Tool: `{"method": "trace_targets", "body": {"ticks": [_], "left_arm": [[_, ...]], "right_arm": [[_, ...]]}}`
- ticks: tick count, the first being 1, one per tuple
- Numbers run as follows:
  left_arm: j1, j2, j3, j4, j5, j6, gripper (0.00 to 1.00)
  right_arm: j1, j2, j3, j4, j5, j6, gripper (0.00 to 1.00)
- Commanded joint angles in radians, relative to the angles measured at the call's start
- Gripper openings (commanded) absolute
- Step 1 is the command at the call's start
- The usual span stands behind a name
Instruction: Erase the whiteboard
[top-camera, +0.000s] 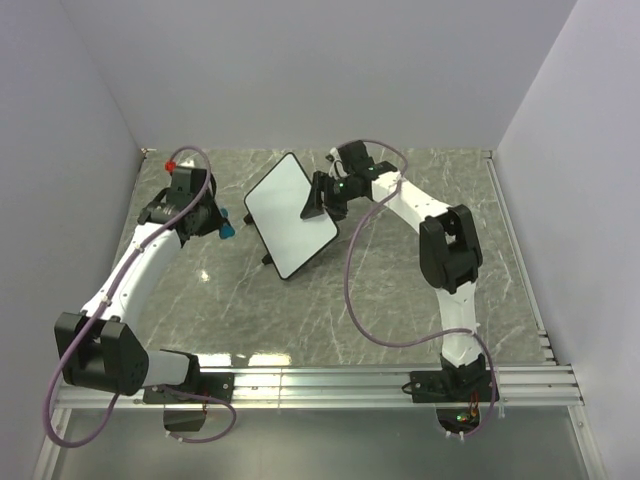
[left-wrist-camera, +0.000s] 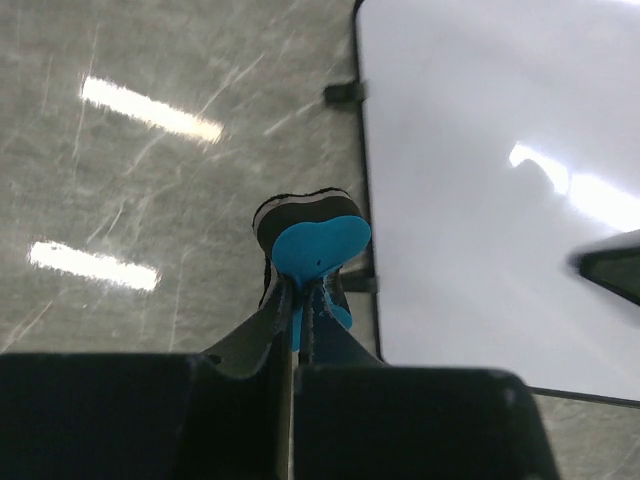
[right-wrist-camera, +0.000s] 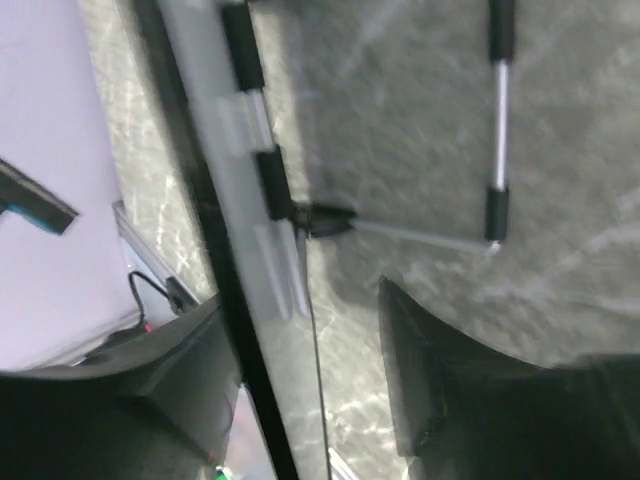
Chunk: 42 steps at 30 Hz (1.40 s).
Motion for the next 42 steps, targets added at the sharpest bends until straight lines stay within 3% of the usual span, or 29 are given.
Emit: {"method": "trace_targets", "body": {"ticks": [1, 5, 6, 9, 12, 18, 19, 24, 26, 32, 35, 38, 39, 42], "left_arm": [[0.004, -0.019, -0.083, 0.001, -0.018, -0.002, 0.0], [0.004, -0.039, -0.188, 0.047, -0.012, -0.002, 0.0], [0.004, -0.039, -0.197, 0.05, -0.014, -0.003, 0.0], [0.004, -0.018, -0.229, 0.063, -0.018, -0.002, 0.02], [0.003, 0.011, -0.26, 0.079, -0.023, 0.003, 0.11], [0.004, 0.071, -0.298, 0.093, -0.028, 0.012, 0.46], [0.004, 0.076, -0.301, 0.104, -0.017, 0.015, 0.61], [0.004, 0.102, -0.279, 0.07, -0.023, 0.006, 0.82], [0.004, 0.091, -0.256, 0.044, -0.031, 0.006, 0.97], [0.004, 0.085, -0.105, -0.066, -0.02, 0.017, 0.99], [0.006, 0.071, -0.059, -0.051, 0.057, 0.028, 0.99], [0.009, 0.137, -0.016, -0.108, 0.112, 0.034, 0.99], [0.016, 0.219, 0.005, -0.211, 0.124, 0.035, 0.99], [0.009, 0.277, 0.007, -0.25, 0.092, 0.032, 0.99]], "right_arm": [[0.006, -0.132, -0.044, 0.016, 0.024, -0.02, 0.77], [0.003, -0.247, -0.084, 0.007, 0.065, -0.038, 0.88], [0.003, -0.276, -0.1, 0.009, 0.073, -0.041, 0.98], [0.001, -0.385, -0.104, -0.013, 0.102, -0.052, 1.0], [-0.008, -0.482, -0.096, -0.074, 0.148, -0.077, 1.0], [-0.033, -0.678, -0.234, -0.122, 0.224, -0.129, 1.0], [-0.037, -0.724, -0.26, -0.123, 0.23, -0.13, 1.0], [-0.051, -0.862, -0.459, -0.086, 0.245, -0.12, 1.0], [-0.051, -0.924, -0.528, -0.083, 0.254, -0.118, 1.0], [-0.053, -1.085, -0.657, -0.111, 0.319, -0.129, 1.0], [-0.051, -1.16, -0.726, -0.1, 0.335, -0.133, 1.0], [-0.053, -1.197, -0.763, -0.119, 0.337, -0.132, 1.0], [-0.053, -1.217, -0.772, -0.123, 0.336, -0.126, 1.0], [-0.051, -1.269, -0.797, -0.129, 0.336, -0.118, 1.0]]}}
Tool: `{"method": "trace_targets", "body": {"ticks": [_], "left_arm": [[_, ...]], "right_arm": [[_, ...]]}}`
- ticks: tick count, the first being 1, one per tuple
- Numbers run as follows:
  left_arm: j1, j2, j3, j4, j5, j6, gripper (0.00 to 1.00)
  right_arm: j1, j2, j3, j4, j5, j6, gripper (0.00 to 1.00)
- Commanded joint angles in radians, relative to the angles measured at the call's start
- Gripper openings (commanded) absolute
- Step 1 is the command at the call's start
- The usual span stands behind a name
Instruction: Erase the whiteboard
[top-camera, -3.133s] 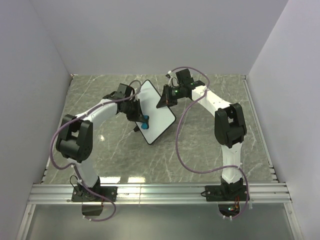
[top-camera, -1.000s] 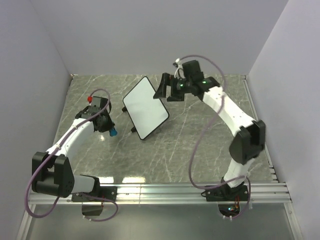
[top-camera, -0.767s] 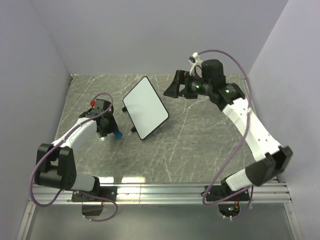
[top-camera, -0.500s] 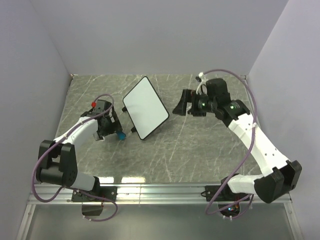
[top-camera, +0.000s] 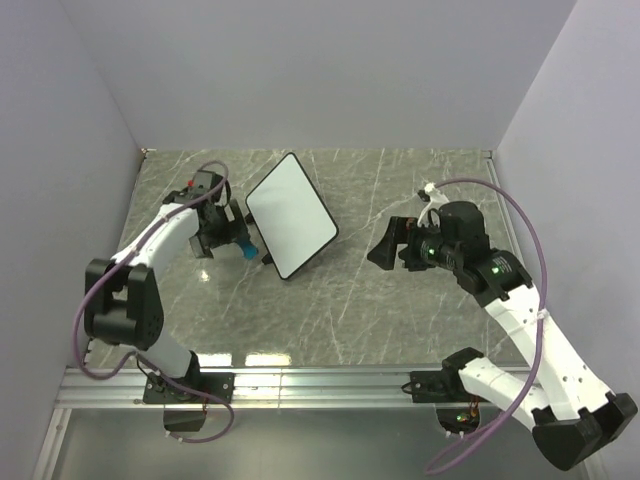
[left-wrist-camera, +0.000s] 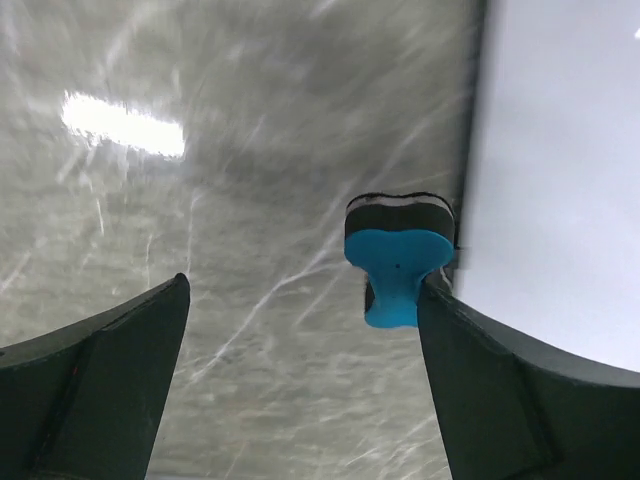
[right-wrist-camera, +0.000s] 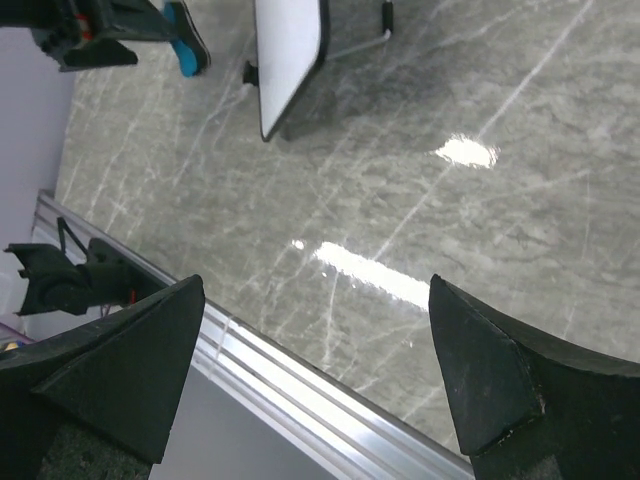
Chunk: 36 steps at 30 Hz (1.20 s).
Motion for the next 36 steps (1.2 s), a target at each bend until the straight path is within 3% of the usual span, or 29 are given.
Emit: {"method": "trace_targets", "body": {"ticks": [1, 3, 4, 6, 7, 9, 10, 12, 14, 15, 16, 17, 26, 31, 33, 35, 36], "left_arm": [[0.002, 0.066, -0.038, -0.118, 0.019, 0.014, 0.98], [0.021, 0.058, -0.063, -0.123, 0.063, 0.001, 0.89], [0.028, 0.06, -0.057, -0.141, 0.08, -0.005, 0.62], [0.039, 0.05, -0.063, -0.15, 0.057, -0.043, 0.35], [0.057, 0.055, -0.057, -0.149, 0.158, -0.034, 0.3], [0.035, 0.05, -0.022, -0.158, 0.102, -0.022, 0.23], [0.019, 0.061, 0.001, -0.179, 0.073, -0.019, 0.15], [0.03, 0.095, 0.036, -0.224, 0.165, 0.007, 0.0], [0.018, 0.066, 0.046, -0.233, 0.104, -0.002, 0.0], [0.016, 0.064, 0.05, -0.235, 0.099, 0.009, 0.12], [0.016, 0.07, 0.058, -0.267, 0.078, 0.012, 0.5], [0.013, 0.081, 0.056, -0.299, 0.042, 0.012, 0.99], [0.016, -0.046, -0.069, -0.255, -0.007, -0.088, 0.99], [0.016, 0.007, -0.089, -0.241, -0.036, -0.039, 1.0], [0.051, 0.05, -0.065, -0.274, 0.06, -0.005, 0.99], [0.054, 0.02, -0.081, -0.189, 0.015, 0.006, 0.99], [0.094, 0.036, -0.065, -0.207, 0.066, 0.02, 0.99]], "right_arm": [[-0.004, -0.057, -0.024, -0.011, 0.022, -0.005, 1.0], [-0.004, -0.091, -0.035, -0.031, 0.022, -0.006, 1.0], [-0.006, -0.1, -0.038, -0.04, 0.023, -0.008, 1.0], [-0.004, -0.135, -0.045, -0.06, 0.02, -0.009, 1.0], [-0.004, -0.147, -0.056, -0.067, 0.022, -0.008, 1.0], [-0.004, -0.186, -0.062, -0.087, 0.014, 0.006, 1.0], [-0.004, -0.2, -0.067, -0.09, 0.014, 0.006, 1.0], [-0.004, -0.23, -0.064, -0.123, 0.032, 0.01, 1.0], [-0.004, -0.261, -0.064, -0.152, 0.046, 0.004, 1.0], [-0.004, -0.27, -0.064, -0.164, 0.051, 0.004, 1.0], [-0.004, -0.281, -0.064, -0.176, 0.058, 0.006, 1.0], [-0.004, -0.304, -0.065, -0.198, 0.057, 0.009, 1.0], [-0.006, -0.466, -0.101, -0.282, 0.077, 0.044, 1.0], [-0.006, -0.441, -0.097, -0.264, 0.055, 0.044, 1.0], [-0.004, -0.418, -0.104, -0.239, 0.031, 0.038, 1.0], [-0.004, -0.387, -0.096, -0.227, 0.023, 0.026, 1.0], [-0.004, -0.379, -0.088, -0.221, 0.023, 0.024, 1.0]]}}
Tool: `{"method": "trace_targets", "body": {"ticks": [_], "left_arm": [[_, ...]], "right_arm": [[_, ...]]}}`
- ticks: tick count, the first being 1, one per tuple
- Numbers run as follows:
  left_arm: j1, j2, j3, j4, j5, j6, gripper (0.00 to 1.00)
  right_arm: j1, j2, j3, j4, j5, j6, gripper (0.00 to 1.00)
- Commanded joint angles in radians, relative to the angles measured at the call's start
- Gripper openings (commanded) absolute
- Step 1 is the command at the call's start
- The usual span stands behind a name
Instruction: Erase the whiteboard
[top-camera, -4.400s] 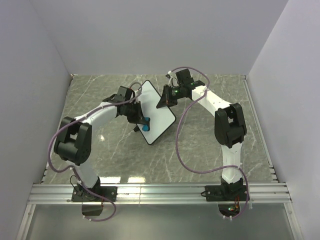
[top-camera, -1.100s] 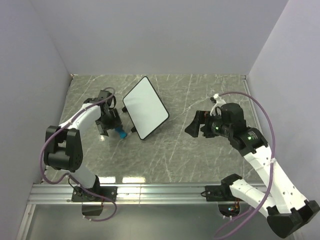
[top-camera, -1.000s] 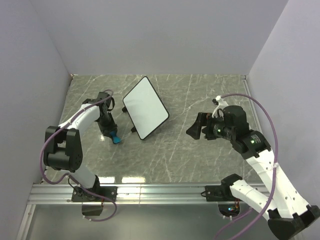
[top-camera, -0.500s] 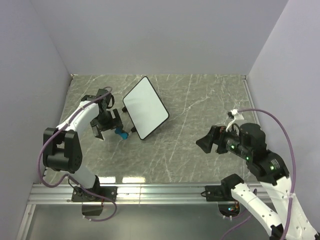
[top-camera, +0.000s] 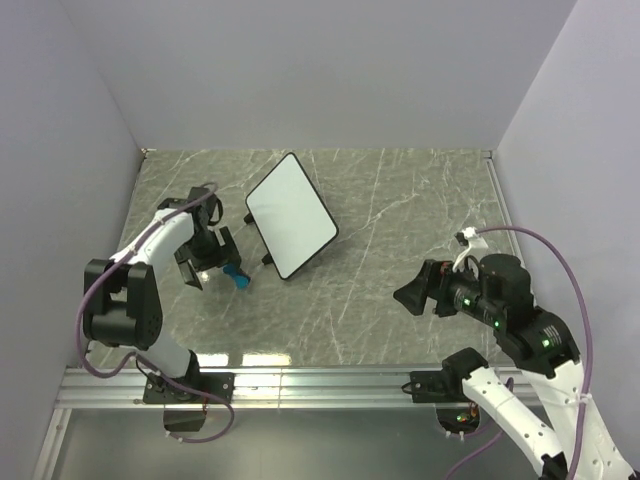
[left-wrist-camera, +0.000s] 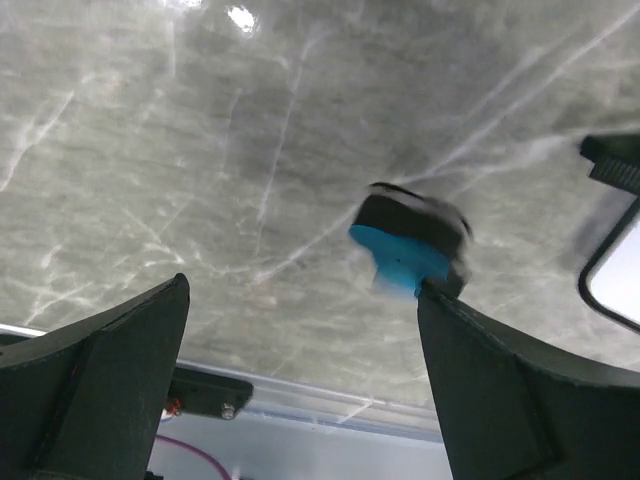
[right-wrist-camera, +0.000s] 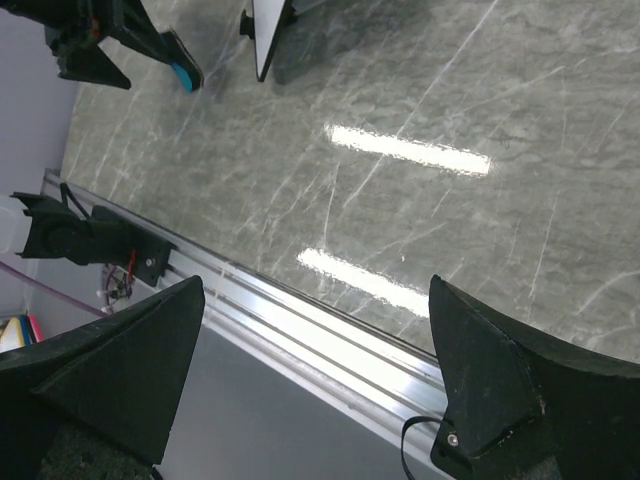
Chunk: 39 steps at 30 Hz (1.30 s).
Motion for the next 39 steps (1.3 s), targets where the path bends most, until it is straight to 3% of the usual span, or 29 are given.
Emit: {"method": "trace_targets", "body": {"ticks": [1, 2, 4, 7, 9, 10, 12, 13, 14, 15, 16, 17, 18, 19, 21, 22, 23, 24, 25, 26, 27, 28, 29, 30, 31, 32, 33, 35, 39], "left_arm": [[0.124, 0.045, 0.063, -0.017, 0.135, 0.072, 0.99], [0.126, 0.035, 0.081, 0.055, 0.19, 0.071, 0.99], [0.192, 0.087, 0.181, -0.008, -0.016, -0.022, 0.99], [0.266, 0.0, 0.108, 0.265, 0.302, -0.114, 0.99], [0.181, 0.122, 0.331, -0.017, -0.202, -0.098, 0.99], [0.012, 0.254, 0.417, -0.083, -0.341, -0.033, 1.0], [0.069, 0.287, 0.386, 0.099, 0.29, 0.04, 0.99], [0.244, 0.188, 0.275, 0.169, 0.394, -0.148, 0.92], [0.269, 0.129, 0.194, 0.191, 0.319, -0.206, 0.82], [0.222, 0.095, 0.268, 0.088, -0.124, -0.19, 0.88], [0.065, 0.128, 0.34, 0.062, -0.128, -0.118, 0.99], [0.097, 0.15, 0.327, 0.107, 0.118, -0.092, 0.99], [0.181, 0.153, 0.225, 0.187, 0.515, -0.127, 0.93], [0.27, 0.086, 0.164, 0.151, 0.378, -0.244, 0.86], [0.153, 0.037, 0.334, 0.026, -0.176, -0.193, 0.99], [0.213, 0.002, 0.298, 0.118, 0.438, -0.111, 0.99], [0.31, -0.011, 0.005, 0.491, 0.761, -0.195, 0.99], [0.383, 0.007, -0.015, 0.378, 0.718, -0.204, 0.99], [0.316, 0.033, 0.255, 0.047, -0.095, -0.108, 1.0], [0.162, 0.046, 0.301, -0.013, -0.442, -0.092, 0.99], [0.089, 0.043, 0.292, 0.057, -0.238, 0.01, 1.0], [0.272, 0.003, 0.064, 0.173, 0.695, -0.021, 1.0], [0.35, -0.031, -0.073, 0.469, 0.822, -0.165, 0.99], [0.379, -0.064, -0.057, 0.31, 0.563, -0.149, 0.99], [0.257, -0.059, 0.073, 0.131, 0.142, -0.092, 0.99], [0.061, -0.045, 0.197, 0.046, -0.564, -0.096, 0.99], [-0.028, -0.007, 0.215, 0.072, -0.419, 0.001, 0.99], [0.014, -0.04, 0.183, 0.137, 0.027, 0.007, 0.95], [0.021, -0.302, 0.071, 0.311, 0.052, -0.159, 1.0]], "right_arm": [[-0.004, 0.051, 0.015, 0.049, -0.023, -0.013, 1.0], [-0.006, 0.057, 0.022, 0.047, -0.026, -0.015, 1.0], [-0.006, 0.065, 0.012, 0.067, -0.043, -0.009, 1.0], [-0.004, 0.083, 0.007, 0.073, -0.049, 0.005, 1.0], [-0.004, 0.086, 0.001, 0.072, -0.039, 0.016, 1.0], [-0.004, 0.091, 0.006, 0.067, -0.045, 0.018, 1.0], [-0.004, 0.095, 0.006, 0.064, -0.056, 0.011, 1.0], [-0.003, 0.095, 0.004, 0.069, -0.063, 0.004, 1.0], [-0.006, 0.098, 0.001, 0.069, -0.062, 0.002, 1.0], [-0.006, 0.103, 0.009, 0.064, -0.054, -0.004, 1.0], [-0.008, 0.123, 0.015, 0.051, -0.051, -0.008, 1.0], [-0.009, 0.132, 0.022, 0.044, -0.042, -0.01, 1.0], [-0.009, 0.14, 0.041, 0.038, -0.045, -0.013, 1.0], [-0.009, 0.147, 0.05, 0.04, -0.048, -0.01, 1.0], [-0.009, 0.149, 0.052, 0.061, -0.06, -0.005, 1.0], [-0.009, 0.157, 0.047, 0.07, -0.06, -0.002, 1.0], [-0.011, 0.167, 0.056, 0.07, -0.059, -0.004, 1.0], [-0.009, 0.177, 0.059, 0.066, -0.056, -0.005, 1.0], [-0.011, 0.189, 0.062, 0.06, -0.039, -0.015, 1.0], [-0.006, 0.197, 0.073, 0.06, -0.031, -0.019, 0.99], [-0.006, 0.203, 0.081, 0.057, -0.013, -0.028, 0.99], [-0.006, 0.221, 0.094, 0.038, 0.012, -0.047, 0.99], [-0.009, 0.23, 0.122, 0.027, 0.016, -0.057, 1.0], [-0.008, 0.241, 0.13, 0.026, 0.009, -0.065, 1.0], [-0.009, 0.241, 0.127, 0.049, 0.001, -0.071, 1.0], [-0.009, 0.244, 0.127, 0.058, 0.003, -0.073, 1.0], [-0.008, 0.262, 0.133, 0.06, 0.006, -0.071, 1.0], [-0.006, 0.29, 0.176, 0.029, 0.01, -0.082, 1.0], [-0.006, 0.264, 0.136, 0.092, -0.022, -0.059, 1.0]]}}
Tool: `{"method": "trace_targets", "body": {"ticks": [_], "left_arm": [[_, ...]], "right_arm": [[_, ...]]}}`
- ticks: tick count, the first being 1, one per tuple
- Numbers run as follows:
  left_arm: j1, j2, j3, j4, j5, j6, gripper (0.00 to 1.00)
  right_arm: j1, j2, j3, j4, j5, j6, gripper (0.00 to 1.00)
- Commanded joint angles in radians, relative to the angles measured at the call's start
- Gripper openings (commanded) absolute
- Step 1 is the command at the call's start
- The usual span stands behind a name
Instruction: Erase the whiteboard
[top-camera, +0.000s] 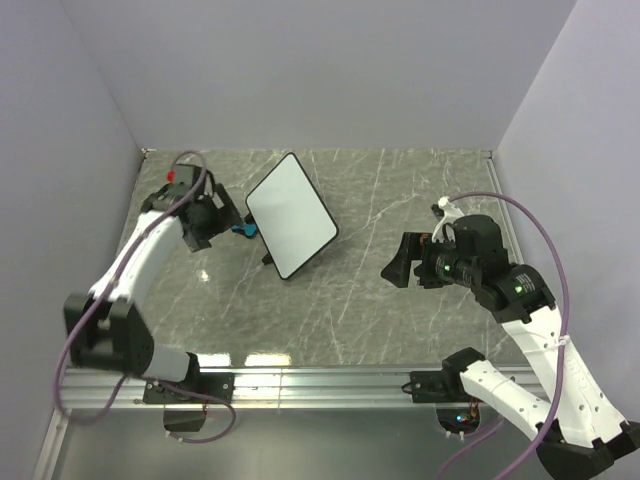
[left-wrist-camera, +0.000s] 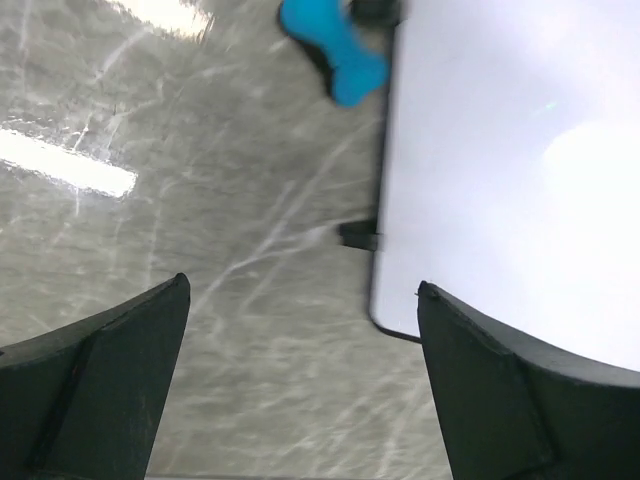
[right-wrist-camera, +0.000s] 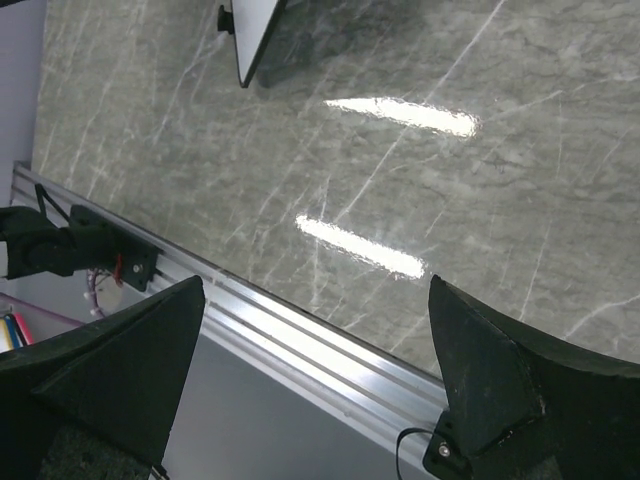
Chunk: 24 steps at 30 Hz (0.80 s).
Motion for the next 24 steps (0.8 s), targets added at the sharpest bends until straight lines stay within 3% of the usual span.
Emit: {"method": "trace_targets", "body": {"ticks": [1, 5, 8, 12, 24], "left_arm": [[0.031, -0.207, -0.093, 0.138, 0.065, -0.067, 0.99], [0.028, -0.14, -0.09, 0.007, 0.049, -0.021, 0.94], [0.011, -0.231, -0.144, 0.048, 0.055, -0.007, 0.96], [0.011, -0.402, -0.181, 0.135, 0.125, 0.016, 0.99], [0.01, -0.41, -0.066, 0.076, 0.081, 0.044, 0.99]], "right_arm": [[-0.002, -0.03, 0.009, 0.068, -0.018, 0.018, 1.0], [-0.004, -0.079, -0.017, 0.142, -0.086, 0.079, 1.0], [-0.004, -0.14, -0.022, 0.214, -0.107, 0.119, 1.0], [-0.002, -0.191, -0.017, 0.255, -0.027, 0.17, 1.0], [-0.002, -0.284, -0.085, 0.291, 0.08, 0.193, 1.0]]}}
